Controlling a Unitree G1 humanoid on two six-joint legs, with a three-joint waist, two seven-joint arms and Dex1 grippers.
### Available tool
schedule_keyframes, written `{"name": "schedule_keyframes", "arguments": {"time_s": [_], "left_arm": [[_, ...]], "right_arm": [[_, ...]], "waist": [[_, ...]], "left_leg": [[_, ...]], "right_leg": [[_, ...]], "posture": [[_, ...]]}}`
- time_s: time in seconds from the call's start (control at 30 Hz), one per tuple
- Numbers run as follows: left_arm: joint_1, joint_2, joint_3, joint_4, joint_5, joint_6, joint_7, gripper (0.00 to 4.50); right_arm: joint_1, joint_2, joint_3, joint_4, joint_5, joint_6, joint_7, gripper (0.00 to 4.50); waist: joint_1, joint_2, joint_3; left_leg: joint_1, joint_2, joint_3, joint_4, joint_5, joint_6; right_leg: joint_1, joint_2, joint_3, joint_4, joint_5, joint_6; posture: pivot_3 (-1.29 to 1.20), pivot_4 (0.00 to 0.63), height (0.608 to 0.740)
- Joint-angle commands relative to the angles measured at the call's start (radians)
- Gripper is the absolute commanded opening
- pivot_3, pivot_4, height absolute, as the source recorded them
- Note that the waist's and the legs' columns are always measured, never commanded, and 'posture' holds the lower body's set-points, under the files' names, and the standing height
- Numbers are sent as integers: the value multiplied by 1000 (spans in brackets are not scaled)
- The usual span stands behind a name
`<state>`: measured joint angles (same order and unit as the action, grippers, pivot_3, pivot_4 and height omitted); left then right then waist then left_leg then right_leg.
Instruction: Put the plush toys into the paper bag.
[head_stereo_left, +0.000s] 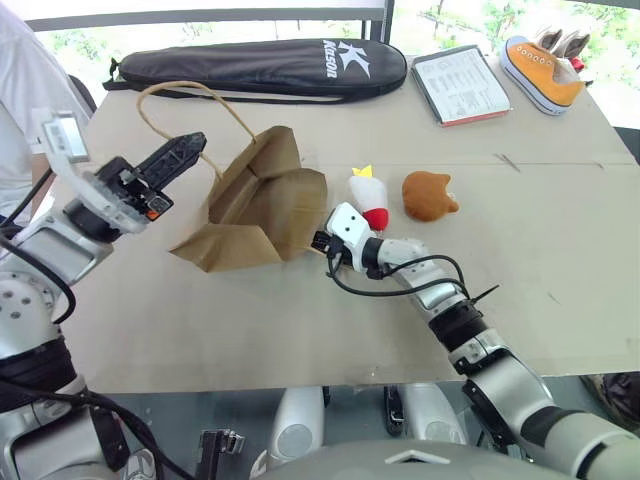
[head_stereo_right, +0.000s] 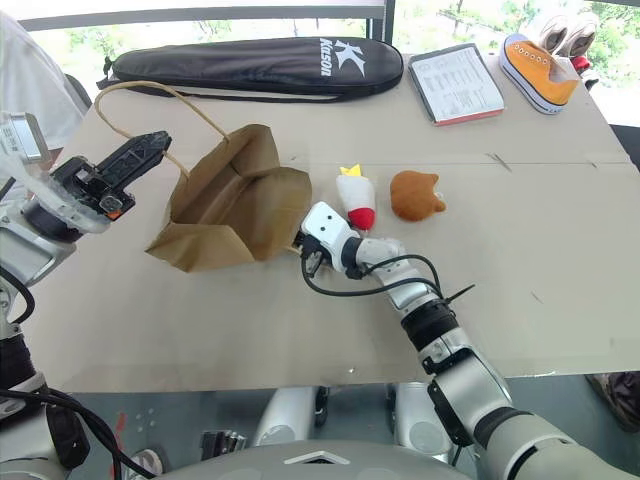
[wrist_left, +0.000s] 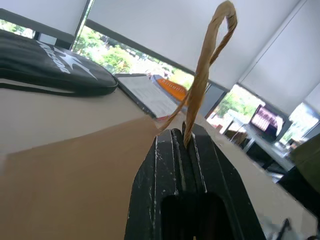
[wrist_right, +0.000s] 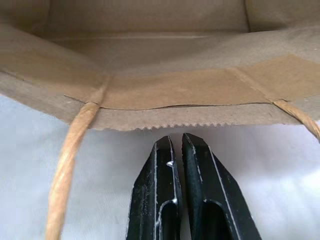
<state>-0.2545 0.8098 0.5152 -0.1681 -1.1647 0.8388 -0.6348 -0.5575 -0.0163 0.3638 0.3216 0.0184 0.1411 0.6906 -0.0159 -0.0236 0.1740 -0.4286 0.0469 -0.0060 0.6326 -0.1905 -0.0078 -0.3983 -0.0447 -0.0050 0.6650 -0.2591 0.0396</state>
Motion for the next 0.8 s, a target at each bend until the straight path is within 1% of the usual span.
{"name": "schedule_keyframes", "arguments": {"time_s": [0.03, 0.13, 0.17, 0.2, 0.27, 0.3, 0.33, 0.37, 0.43, 0.53, 0.67, 0.73, 0.8], "left_arm": [[25, 15, -50, -60, 111, -81, -79, 0], [35, 1, -72, -64, 163, -121, -99, 0], [32, -6, -77, -62, 173, -129, -102, 0], [32, -12, -84, -64, 186, -139, -105, 0], [27, -25, -90, -65, 199, -149, -104, 0], [25, -32, -91, -67, 200, -149, -101, 0], [24, -38, -93, -69, 204, -150, -99, 0], [25, -44, -97, -72, 213, -154, -98, 0], [28, -59, -106, -87, 233, -166, -93, 0], [20, -79, -117, -110, 252, -178, -87, 0], [-58, -101, -113, -148, 219, -166, -30, 0], [-90, -103, -110, -155, 209, -157, -12, 0], [-122, -84, -115, -160, 222, -162, -17, 0]], "right_arm": [[-21, -21, -29, -221, 70, 156, 30, 77], [-42, -50, -72, -329, 151, 251, 76, 77], [-47, -61, -81, -366, 171, 276, 81, 611], [-53, -73, -90, -408, 200, 312, 93, 948], [-68, -88, -109, -460, 235, 357, 97, 1833], [-77, -98, -122, -486, 248, 378, 92, 2398], [-81, -107, -133, -510, 266, 399, 90, 2829], [-83, -114, -146, -536, 290, 424, 92, 3402], [-86, -121, -161, -569, 322, 445, 90, 4217], [-91, -101, -179, -571, 350, 458, 57, 4217], [-101, -171, -53, -496, 196, 404, 44, 4217], [-107, -183, -26, -450, 158, 378, 35, 4217], [-117, -182, -19, -411, 141, 359, 30, 4217]], "waist": [[0, 0, 0], [1, 0, 0], [1, 0, 0], [1, 0, 0], [1, 0, 0], [1, 0, 0], [2, 0, 0], [2, 0, 0], [2, 0, 0], [2, 0, 0], [2, -1, 0], [2, -1, 0], [2, -1, 0]], "left_leg": [[0, 0, 0, 0, 0, 0], [0, 0, 0, 0, 0, 0], [0, 1, 0, 0, 0, 0], [0, 1, 0, 0, 0, 0], [0, 1, 0, -1, 0, 0], [0, 1, 0, -1, 0, 0], [0, 1, 0, -1, 0, 0], [0, 1, 0, -1, 0, 0], [-1, 1, 0, -1, 0, 0], [-1, 1, 0, -1, 0, 0], [-1, 1, 0, -1, 0, 0], [-1, 0, 0, 0, 0, 0], [-1, 0, 0, 0, 0, 0]], "right_leg": [[0, 0, 0, 0, 0, 0], [-1, 0, 0, 0, 0, 0], [-1, 0, 0, 0, 0, 0], [-1, 0, 0, 0, 0, 0], [-1, 0, 0, 0, 0, 0], [-1, 0, 0, 0, 0, 0], [-1, 0, 0, 0, 0, 0], [-1, 0, 0, 0, 0, 0], [-1, 0, 0, 0, 0, 0], [-1, 0, 0, 0, 0, 0], [-1, 0, 0, 0, 0, 0], [-1, 0, 0, 0, 0, 0], [-1, 0, 0, 0, 0, 0]], "posture": [[0, 150, 740], [0, 150, 740], [0, 150, 740], [0, 150, 740], [0, 150, 740], [0, 150, 740], [0, 150, 740], [0, 150, 740], [0, 150, 740], [0, 150, 740], [0, 150, 740], [0, 150, 740], [0, 150, 740]]}}
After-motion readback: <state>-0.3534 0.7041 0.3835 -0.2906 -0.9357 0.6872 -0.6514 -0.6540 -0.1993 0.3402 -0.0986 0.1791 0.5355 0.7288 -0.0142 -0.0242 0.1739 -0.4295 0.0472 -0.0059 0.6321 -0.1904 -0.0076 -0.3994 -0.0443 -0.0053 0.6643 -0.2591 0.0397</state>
